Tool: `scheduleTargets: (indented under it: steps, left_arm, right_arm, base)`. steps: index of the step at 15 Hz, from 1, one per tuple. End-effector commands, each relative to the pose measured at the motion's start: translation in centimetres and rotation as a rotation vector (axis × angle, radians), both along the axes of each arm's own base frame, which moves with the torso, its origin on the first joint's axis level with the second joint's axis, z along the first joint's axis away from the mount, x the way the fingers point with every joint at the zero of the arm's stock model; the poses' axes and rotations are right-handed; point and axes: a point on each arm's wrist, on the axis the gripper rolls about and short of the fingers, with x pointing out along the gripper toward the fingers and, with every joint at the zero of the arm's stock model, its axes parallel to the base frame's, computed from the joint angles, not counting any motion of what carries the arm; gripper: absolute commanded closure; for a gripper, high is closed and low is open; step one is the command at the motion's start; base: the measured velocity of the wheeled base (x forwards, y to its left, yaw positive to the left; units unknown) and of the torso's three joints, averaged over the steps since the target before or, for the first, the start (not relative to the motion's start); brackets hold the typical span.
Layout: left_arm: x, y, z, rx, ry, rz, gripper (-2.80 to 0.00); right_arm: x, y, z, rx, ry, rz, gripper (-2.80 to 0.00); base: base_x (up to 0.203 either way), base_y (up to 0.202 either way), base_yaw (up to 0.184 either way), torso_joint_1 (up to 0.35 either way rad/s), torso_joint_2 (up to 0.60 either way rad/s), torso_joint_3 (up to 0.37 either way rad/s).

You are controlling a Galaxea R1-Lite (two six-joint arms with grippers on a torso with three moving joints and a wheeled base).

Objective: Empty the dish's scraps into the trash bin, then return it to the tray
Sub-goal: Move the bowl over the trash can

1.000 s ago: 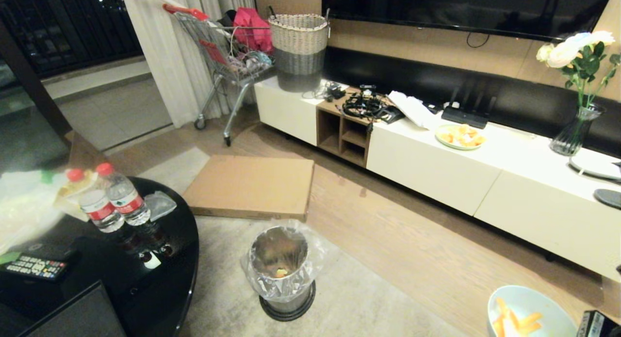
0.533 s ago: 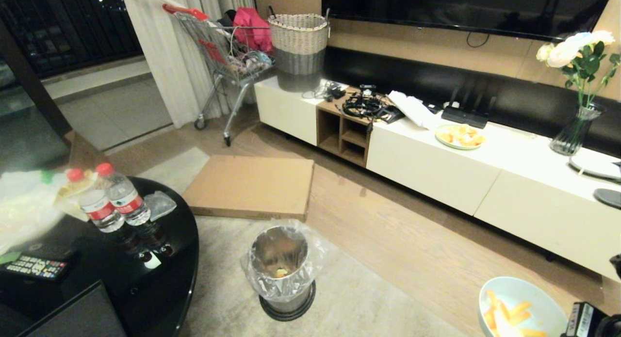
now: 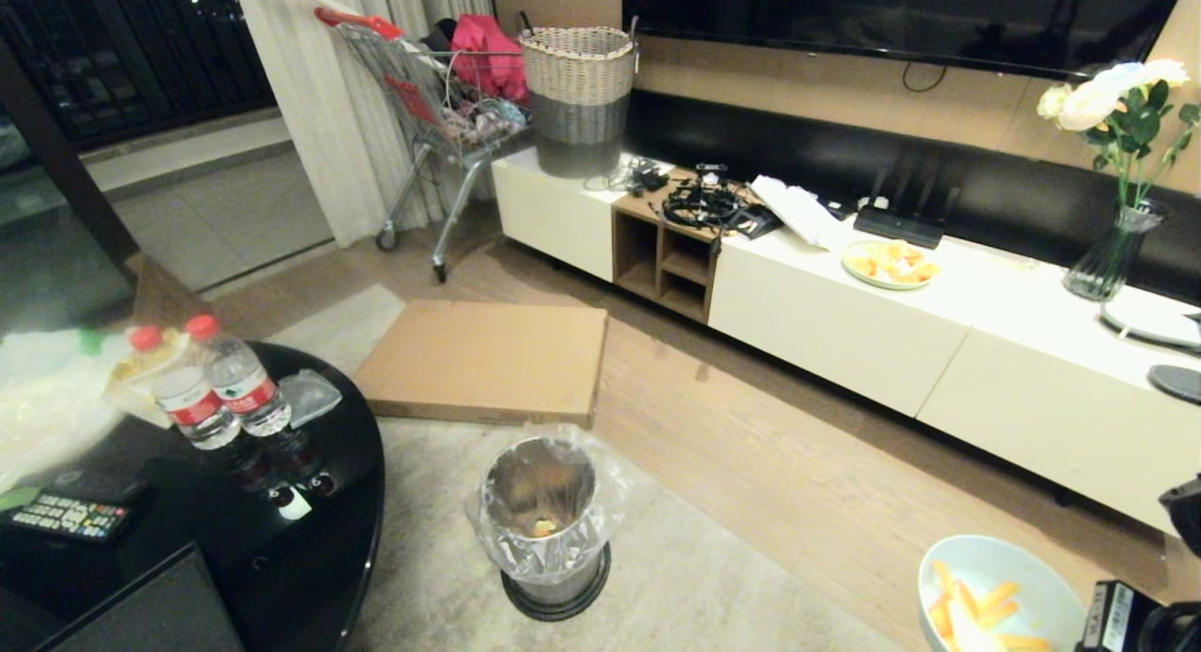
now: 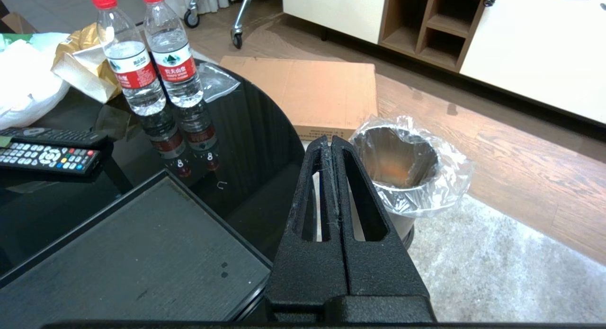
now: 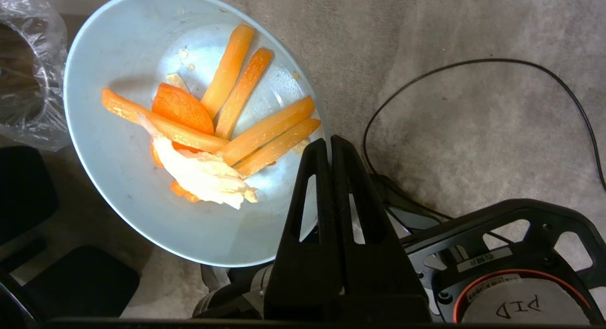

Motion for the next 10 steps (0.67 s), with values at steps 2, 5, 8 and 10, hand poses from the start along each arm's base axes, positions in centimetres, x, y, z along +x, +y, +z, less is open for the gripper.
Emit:
scheduleTargets:
  steps: [2, 5, 8, 10]
  left_arm:
    - [0.00, 0.00, 0.00, 0.000, -0.001, 0.000, 0.00]
    - [0.00, 0.00, 0.00, -0.002, -0.001, -0.001, 0.00]
    - [0.00, 0.00, 0.00, 0.000, -0.001, 0.000, 0.00]
    - [0.00, 0.00, 0.00, -0.002, -0.001, -0.001, 0.00]
  right_arm:
    - [0.45, 0.30, 0.24, 0.003, -0.007, 0.007, 0.00]
    - [0.38, 0.28, 0.06, 0.000, 0.002, 0.005, 0.00]
    - [0.56, 0.34, 0.07, -0.001, 0.004, 0.007, 0.00]
    - [0.54, 0.40, 0.07, -0.001, 0.004, 0.011, 0.00]
  base:
    - [0.000, 0.000, 0.000, 0.000, 0.00, 0.000]
    - [0.000, 0.000, 0.000, 0.000, 0.00, 0.000]
    - [0.000, 0.000, 0.000, 0.000, 0.00, 0.000]
    - [0.000, 0.000, 0.000, 0.000, 0.00, 0.000]
